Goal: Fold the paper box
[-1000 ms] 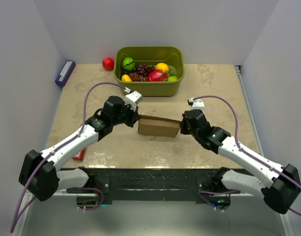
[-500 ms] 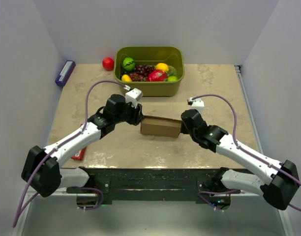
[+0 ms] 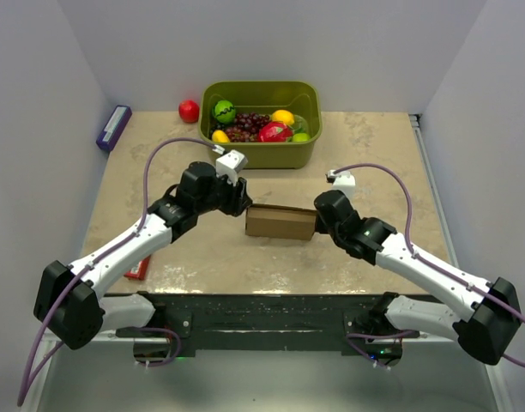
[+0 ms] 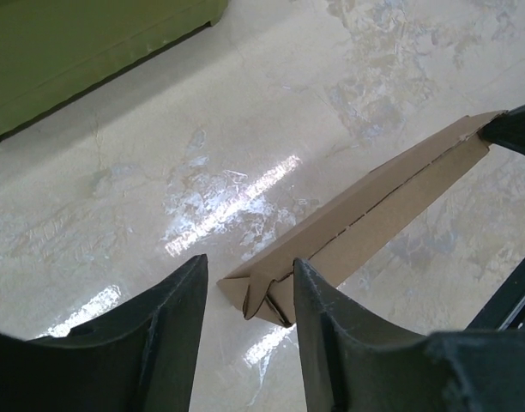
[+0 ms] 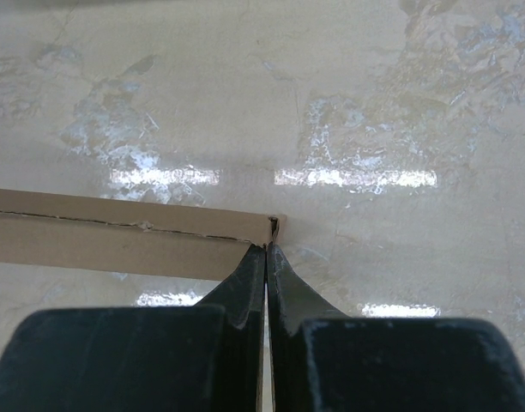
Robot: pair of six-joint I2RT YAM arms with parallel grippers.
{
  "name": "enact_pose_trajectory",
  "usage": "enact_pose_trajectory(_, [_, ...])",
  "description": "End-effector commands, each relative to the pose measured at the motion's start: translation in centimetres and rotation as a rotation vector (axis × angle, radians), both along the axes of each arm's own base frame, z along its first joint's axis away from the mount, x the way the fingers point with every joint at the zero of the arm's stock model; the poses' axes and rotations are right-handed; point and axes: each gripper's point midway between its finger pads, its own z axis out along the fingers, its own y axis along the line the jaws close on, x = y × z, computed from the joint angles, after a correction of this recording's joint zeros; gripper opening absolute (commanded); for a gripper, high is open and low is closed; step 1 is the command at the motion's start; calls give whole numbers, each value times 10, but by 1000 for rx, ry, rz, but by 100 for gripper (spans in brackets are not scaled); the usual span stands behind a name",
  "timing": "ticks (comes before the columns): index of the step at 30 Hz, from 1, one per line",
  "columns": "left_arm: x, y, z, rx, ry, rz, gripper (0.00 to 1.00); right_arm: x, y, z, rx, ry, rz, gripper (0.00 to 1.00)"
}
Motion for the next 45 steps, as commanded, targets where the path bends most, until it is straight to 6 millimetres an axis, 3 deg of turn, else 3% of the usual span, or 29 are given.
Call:
enact_pose_trajectory(1, [1,-3,22,-34,-26,-3,45,5,0,12,2,-24,-24,0])
enact_pose_trajectory(9, [-7,-2,13,-35,28,-1,43,6,1,10,-2,-23,-25,0])
enact_pose_trajectory(14, [-8,-3,7,-25,54,-1,34,6,3,9,-3,-22,-20,0])
enact_pose_trajectory(16, [-8,-2,9,-20,54,5,39,6,4,9,-5,-19,-18,0])
enact_pose_trajectory(17, [-8,0,10,-18,48,12,51,6,4,8,-7,-18,-17,0])
enact_pose_trajectory(18, [-8,1,11,-17,44,16,54,6,4,9,-5,-19,-18,0])
enact_pose_trajectory(24, [-14,2,12,-27,35,-4,60,6,6,8,-7,-18,-14,0])
enact_pose_trajectory(32, [-15,3,1,-6,68,5,40,5,7,8,-7,-17,-12,0])
enact_pose_trajectory(45, [-19,1,-14,33,116,1,39,5,9,7,-5,-22,-9,0])
